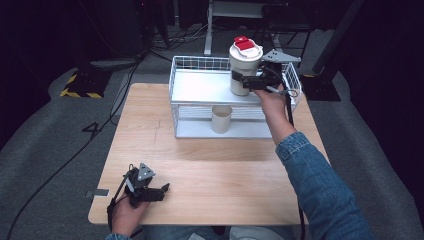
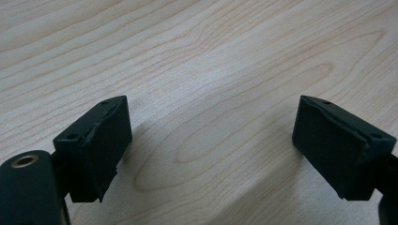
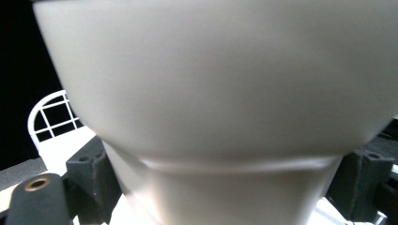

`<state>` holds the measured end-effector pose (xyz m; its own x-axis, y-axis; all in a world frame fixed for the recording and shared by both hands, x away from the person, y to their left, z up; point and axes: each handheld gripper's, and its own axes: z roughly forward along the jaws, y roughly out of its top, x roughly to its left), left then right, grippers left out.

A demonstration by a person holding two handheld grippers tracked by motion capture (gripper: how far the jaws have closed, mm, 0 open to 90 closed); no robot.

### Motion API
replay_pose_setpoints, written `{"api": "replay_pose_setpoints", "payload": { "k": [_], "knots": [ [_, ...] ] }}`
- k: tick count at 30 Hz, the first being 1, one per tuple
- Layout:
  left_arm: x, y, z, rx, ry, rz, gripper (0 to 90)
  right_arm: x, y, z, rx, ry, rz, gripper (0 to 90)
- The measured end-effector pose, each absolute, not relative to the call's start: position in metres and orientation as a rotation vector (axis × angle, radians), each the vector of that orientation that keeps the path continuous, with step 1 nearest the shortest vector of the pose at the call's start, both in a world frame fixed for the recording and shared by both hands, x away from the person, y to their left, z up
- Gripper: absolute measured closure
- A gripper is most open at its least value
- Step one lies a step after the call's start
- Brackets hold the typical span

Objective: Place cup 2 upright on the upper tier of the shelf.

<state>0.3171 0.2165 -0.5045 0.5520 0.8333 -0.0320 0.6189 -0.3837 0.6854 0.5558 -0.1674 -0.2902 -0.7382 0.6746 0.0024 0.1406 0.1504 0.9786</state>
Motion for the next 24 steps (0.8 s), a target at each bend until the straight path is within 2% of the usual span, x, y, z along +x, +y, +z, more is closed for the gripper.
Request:
{"api": "replay_pose_setpoints", "payload": {
  "k": [24],
  "knots": [
    [0.317, 0.2164, -0.5045, 2.131, 1.164, 0.422, 12.7, 0.5563, -0.1746, -0.2936, 0.817, 2.015, 1.607, 13.7]
  ]
}}
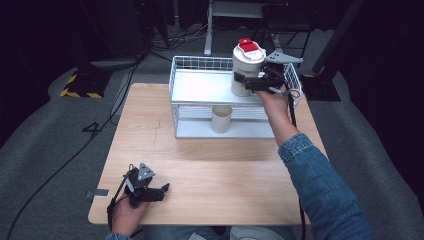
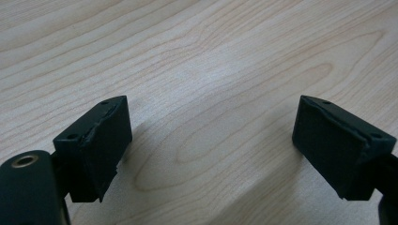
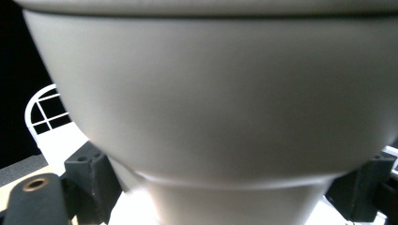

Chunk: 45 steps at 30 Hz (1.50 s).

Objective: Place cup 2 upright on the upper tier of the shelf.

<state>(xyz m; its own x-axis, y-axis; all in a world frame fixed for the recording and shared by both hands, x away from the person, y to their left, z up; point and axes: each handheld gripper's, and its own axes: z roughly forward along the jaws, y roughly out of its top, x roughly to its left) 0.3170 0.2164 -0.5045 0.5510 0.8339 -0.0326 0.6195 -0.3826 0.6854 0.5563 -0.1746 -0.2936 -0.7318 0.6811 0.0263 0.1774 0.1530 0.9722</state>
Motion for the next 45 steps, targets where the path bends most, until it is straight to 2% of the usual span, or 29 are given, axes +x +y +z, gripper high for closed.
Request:
{"api": "replay_pose_setpoints", "payload": {
  "k": [13, 20, 32, 45],
  "knots": [
    [0.317, 0.216, -0.505, 2.131, 1.163, 0.423, 12.7, 0.555, -0.174, -0.289, 0.817, 2.034, 1.562, 12.2],
    [0.317, 0.217, -0.505, 2.132, 1.162, 0.424, 12.7, 0.55, -0.182, -0.288, 0.858, 2.02, 1.536, 0.0],
    [0.317, 0.216, -0.505, 2.13, 1.162, 0.425, 12.7, 0.524, -0.205, -0.275, 0.833, 2.035, 1.55, 0.0],
    [0.317, 0.216, -0.505, 2.131, 1.161, 0.426, 12.7, 0.479, -0.235, -0.272, 0.796, 2.087, 1.57, 0.2]
  ]
}}
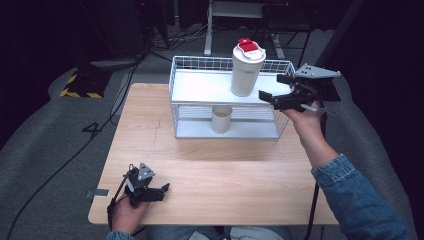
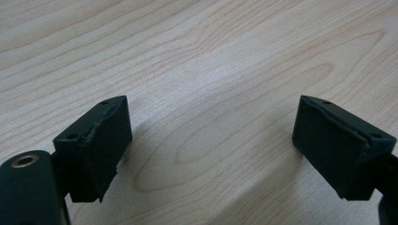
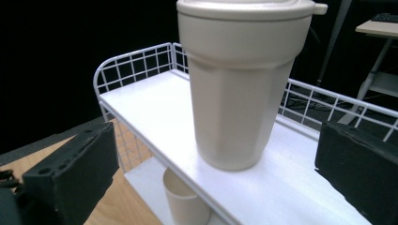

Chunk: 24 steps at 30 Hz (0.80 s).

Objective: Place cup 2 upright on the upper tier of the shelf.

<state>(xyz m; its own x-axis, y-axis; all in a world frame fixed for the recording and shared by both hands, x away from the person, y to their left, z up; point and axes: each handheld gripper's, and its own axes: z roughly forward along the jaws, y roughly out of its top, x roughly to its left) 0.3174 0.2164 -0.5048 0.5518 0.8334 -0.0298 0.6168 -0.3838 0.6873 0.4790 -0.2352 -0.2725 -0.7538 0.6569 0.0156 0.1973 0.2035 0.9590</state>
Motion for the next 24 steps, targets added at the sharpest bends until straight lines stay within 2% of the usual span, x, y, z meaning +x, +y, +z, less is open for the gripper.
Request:
{"api": "replay_pose_setpoints", "payload": {
  "k": [12, 24],
  "knots": [
    [0.318, 0.216, -0.505, 2.13, 1.16, 0.423, 12.7, 0.44, -0.268, -0.283, 0.786, 2.14, 1.517, 0.3],
    [0.326, 0.213, -0.504, 2.135, 1.162, 0.435, 12.6, 0.41, -0.296, -0.312, 0.82, 2.163, 1.425, 0.3]
  ]
}}
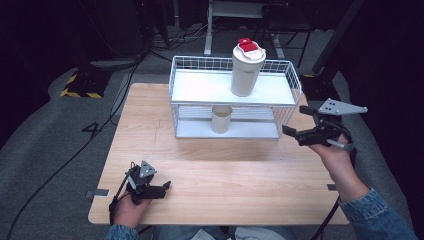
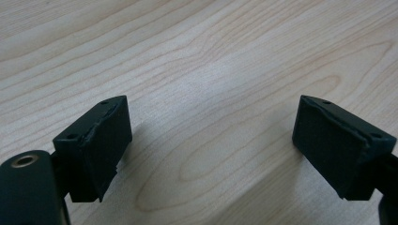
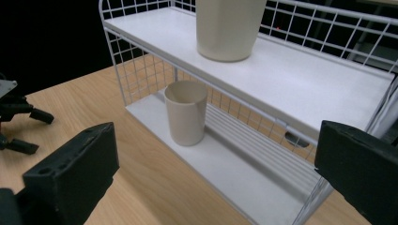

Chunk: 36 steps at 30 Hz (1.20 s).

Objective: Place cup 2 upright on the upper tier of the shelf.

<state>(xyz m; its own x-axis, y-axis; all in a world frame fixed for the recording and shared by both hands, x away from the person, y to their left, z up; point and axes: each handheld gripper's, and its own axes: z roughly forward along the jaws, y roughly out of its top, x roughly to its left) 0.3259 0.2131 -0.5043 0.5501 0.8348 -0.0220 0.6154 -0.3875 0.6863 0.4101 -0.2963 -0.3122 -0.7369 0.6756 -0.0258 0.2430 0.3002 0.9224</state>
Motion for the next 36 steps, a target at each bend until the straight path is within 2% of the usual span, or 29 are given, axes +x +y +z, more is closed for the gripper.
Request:
{"api": "replay_pose_setpoints", "payload": {
  "k": [14, 36],
  "knots": [
    [0.33, 0.21, -0.504, 2.128, 1.172, 0.432, 12.7, 0.38, -0.315, -0.357, 0.871, 2.24, 1.338, 1.6],
    [0.33, 0.21, -0.504, 2.128, 1.172, 0.432, 12.7, 0.355, -0.324, -0.436, 1.013, 2.321, 1.252, 1.9]
  ]
}}
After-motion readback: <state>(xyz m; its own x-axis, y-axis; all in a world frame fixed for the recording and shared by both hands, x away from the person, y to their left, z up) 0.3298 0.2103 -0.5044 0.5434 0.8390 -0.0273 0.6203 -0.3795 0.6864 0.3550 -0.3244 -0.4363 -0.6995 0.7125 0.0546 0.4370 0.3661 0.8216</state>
